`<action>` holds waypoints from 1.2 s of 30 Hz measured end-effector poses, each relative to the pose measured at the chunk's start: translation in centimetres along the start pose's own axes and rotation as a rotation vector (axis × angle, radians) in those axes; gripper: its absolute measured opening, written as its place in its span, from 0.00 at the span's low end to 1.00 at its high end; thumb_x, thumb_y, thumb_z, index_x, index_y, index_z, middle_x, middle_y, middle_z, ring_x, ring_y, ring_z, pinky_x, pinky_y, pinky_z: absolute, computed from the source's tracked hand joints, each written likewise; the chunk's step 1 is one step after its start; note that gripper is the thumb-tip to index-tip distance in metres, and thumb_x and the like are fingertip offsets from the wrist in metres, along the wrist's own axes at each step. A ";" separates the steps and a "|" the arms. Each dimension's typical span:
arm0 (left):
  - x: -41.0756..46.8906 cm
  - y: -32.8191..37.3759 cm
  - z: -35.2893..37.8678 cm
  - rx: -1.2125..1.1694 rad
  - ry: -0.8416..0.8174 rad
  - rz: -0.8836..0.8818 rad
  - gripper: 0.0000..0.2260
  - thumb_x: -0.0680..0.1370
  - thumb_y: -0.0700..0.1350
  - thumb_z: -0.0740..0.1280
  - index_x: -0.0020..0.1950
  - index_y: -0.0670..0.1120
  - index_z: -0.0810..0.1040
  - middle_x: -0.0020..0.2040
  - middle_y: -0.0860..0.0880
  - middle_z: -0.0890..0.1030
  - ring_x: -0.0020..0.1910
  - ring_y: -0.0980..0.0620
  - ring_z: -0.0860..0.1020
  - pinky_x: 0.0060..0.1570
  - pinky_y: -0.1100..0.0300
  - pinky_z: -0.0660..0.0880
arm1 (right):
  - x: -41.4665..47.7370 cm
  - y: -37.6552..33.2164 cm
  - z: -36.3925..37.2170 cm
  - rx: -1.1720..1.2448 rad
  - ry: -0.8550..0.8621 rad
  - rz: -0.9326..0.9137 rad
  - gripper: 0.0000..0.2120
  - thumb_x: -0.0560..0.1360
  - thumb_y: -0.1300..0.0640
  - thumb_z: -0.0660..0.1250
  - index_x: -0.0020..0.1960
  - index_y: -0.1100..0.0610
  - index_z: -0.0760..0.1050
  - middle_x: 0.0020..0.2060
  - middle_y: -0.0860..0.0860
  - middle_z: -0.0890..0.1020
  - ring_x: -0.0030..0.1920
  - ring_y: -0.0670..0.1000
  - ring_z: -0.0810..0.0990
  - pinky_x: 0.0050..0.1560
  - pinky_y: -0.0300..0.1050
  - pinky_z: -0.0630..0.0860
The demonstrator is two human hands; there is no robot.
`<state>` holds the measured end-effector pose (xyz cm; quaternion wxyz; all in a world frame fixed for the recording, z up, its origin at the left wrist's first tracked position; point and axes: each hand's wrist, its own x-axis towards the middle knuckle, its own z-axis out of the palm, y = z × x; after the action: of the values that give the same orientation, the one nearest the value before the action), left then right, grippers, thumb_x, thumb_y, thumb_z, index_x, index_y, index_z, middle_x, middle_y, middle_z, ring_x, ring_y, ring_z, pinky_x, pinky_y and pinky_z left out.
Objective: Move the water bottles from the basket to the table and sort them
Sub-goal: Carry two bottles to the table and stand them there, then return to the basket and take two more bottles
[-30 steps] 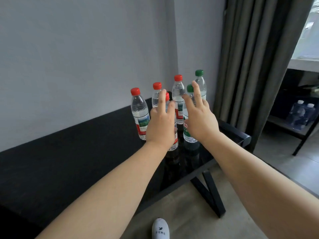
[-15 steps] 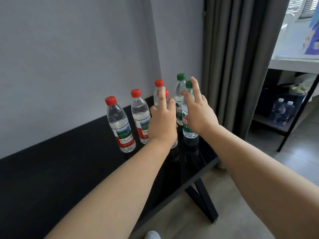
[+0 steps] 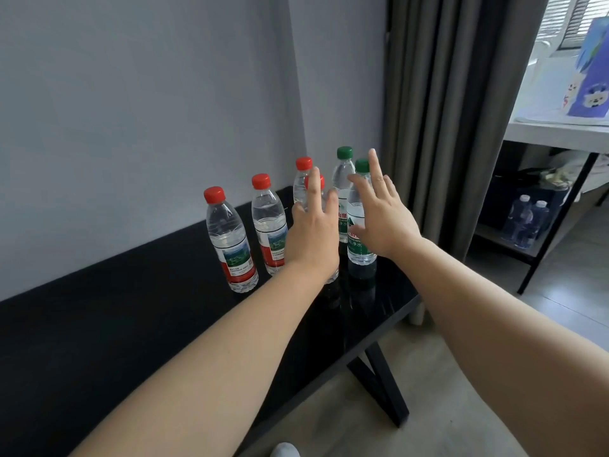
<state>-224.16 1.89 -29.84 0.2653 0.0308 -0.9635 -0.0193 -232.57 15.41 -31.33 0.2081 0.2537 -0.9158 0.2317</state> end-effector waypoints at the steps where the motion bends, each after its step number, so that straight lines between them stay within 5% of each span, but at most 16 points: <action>1: -0.1 -0.1 -0.4 -0.001 -0.015 0.023 0.45 0.72 0.35 0.77 0.82 0.50 0.56 0.82 0.46 0.32 0.74 0.37 0.67 0.51 0.52 0.83 | -0.3 0.0 -0.3 0.011 -0.011 0.014 0.48 0.74 0.56 0.78 0.81 0.41 0.50 0.78 0.40 0.25 0.83 0.63 0.48 0.70 0.62 0.73; 7: -2.0 -1.3 -3.3 0.067 -0.053 0.050 0.50 0.73 0.33 0.73 0.84 0.50 0.43 0.81 0.45 0.28 0.81 0.32 0.52 0.60 0.44 0.80 | -4.0 -1.6 -2.4 0.071 0.037 0.072 0.43 0.79 0.54 0.70 0.82 0.37 0.47 0.80 0.38 0.31 0.83 0.60 0.46 0.74 0.64 0.67; 16: -12.2 -3.9 -8.0 0.067 -0.102 -0.132 0.46 0.78 0.50 0.72 0.84 0.47 0.43 0.83 0.43 0.35 0.82 0.36 0.48 0.75 0.38 0.64 | -11.8 -9.5 -3.4 0.089 0.010 0.076 0.38 0.81 0.52 0.67 0.84 0.44 0.51 0.84 0.47 0.39 0.83 0.61 0.46 0.77 0.67 0.61; 28: -26.9 -9.0 -14.7 0.070 -0.125 -0.293 0.40 0.82 0.56 0.65 0.84 0.49 0.42 0.83 0.45 0.35 0.82 0.38 0.46 0.78 0.38 0.59 | -22.1 -22.8 -2.8 0.070 -0.091 0.045 0.36 0.84 0.40 0.57 0.84 0.45 0.42 0.83 0.48 0.37 0.83 0.59 0.38 0.79 0.67 0.46; 36: -34.2 -13.5 -17.5 0.106 -0.131 -0.408 0.37 0.83 0.61 0.58 0.84 0.50 0.41 0.83 0.45 0.34 0.82 0.36 0.44 0.78 0.35 0.56 | -26.5 -28.6 -1.9 0.036 -0.174 -0.051 0.35 0.83 0.35 0.48 0.84 0.46 0.39 0.83 0.49 0.37 0.83 0.60 0.39 0.78 0.70 0.46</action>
<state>-185.25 -9.54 -32.98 0.1910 0.2376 -0.9521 -0.0238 -195.26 4.32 -33.94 0.1292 0.2998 -0.9193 0.2198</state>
